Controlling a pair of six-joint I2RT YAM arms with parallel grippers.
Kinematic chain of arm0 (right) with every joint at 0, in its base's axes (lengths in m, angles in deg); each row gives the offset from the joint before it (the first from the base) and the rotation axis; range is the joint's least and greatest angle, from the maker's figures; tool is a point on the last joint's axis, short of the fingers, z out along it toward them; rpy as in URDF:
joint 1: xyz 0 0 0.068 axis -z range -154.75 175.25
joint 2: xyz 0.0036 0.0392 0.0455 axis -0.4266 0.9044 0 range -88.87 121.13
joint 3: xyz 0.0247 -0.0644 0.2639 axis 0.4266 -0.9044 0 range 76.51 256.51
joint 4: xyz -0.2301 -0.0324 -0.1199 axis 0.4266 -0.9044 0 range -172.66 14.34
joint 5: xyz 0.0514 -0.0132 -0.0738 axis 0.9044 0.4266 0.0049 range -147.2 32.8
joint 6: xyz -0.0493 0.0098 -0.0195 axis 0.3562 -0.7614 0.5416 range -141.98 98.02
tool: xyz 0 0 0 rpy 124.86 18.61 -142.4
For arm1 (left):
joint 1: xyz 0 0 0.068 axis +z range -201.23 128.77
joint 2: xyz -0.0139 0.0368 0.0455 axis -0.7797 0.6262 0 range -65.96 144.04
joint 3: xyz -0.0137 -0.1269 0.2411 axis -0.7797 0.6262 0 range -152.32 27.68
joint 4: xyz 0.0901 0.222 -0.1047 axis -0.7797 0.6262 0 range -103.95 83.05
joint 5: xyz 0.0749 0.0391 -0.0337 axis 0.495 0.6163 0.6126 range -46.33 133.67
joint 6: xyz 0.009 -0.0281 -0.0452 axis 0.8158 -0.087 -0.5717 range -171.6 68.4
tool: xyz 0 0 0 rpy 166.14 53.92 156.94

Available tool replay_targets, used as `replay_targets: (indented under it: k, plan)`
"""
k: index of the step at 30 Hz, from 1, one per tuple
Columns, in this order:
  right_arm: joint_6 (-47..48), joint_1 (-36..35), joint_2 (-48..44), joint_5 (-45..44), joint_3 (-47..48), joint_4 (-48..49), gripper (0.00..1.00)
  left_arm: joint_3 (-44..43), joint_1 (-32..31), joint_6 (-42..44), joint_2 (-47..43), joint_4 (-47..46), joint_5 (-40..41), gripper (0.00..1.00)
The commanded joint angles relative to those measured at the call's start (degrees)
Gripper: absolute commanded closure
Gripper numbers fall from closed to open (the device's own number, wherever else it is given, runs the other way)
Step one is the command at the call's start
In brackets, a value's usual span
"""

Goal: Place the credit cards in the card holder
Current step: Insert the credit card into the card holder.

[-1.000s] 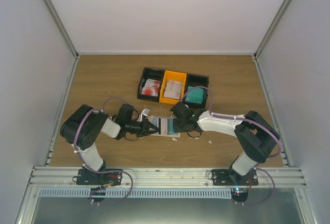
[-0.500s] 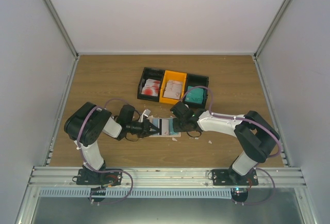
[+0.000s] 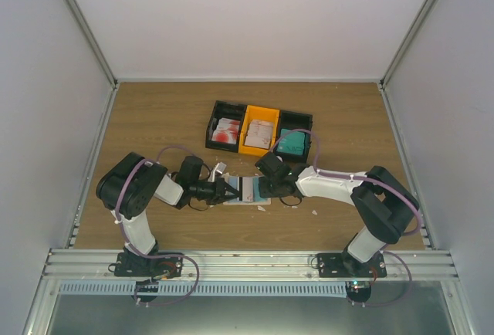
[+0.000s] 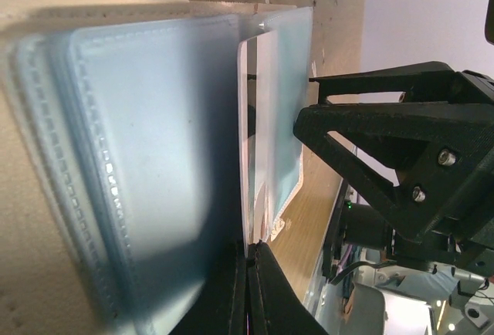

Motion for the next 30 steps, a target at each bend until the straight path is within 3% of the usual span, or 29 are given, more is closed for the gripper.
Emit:
replay_targets:
  k: [1,15,30]
  plan:
    - [-0.25,0.20,1.93,0.22,-2.47,-1.23,0.62,-0.57,-0.19,0.64,1.41,-1.34,2.60,1.00]
    - [-0.12,0.20,1.61,2.81,-3.09,0.68,0.62,-0.02,-4.60,-0.42,1.65,-1.81,5.16,0.96]
    - [-0.29,0.19,0.87,3.35,-3.40,1.59,0.62,-6.76,-7.69,4.22,2.30,8.57,7.63,0.88]
